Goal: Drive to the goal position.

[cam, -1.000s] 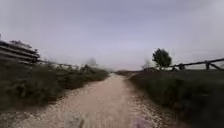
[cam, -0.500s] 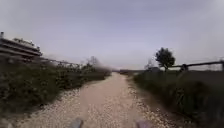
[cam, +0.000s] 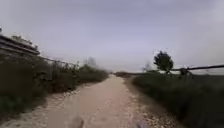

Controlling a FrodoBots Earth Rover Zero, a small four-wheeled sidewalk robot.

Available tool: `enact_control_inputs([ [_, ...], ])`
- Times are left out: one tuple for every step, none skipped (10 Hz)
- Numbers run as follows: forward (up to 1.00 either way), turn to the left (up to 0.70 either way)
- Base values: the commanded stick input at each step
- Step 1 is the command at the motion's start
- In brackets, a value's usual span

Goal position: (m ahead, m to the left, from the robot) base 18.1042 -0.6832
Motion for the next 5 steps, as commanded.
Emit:
enact_control_inputs([
  [0.7,0.0],
  [0.7,0.0],
  [0.7,0.0],
  [0.7,0.0],
  [0.7,0.0],
])
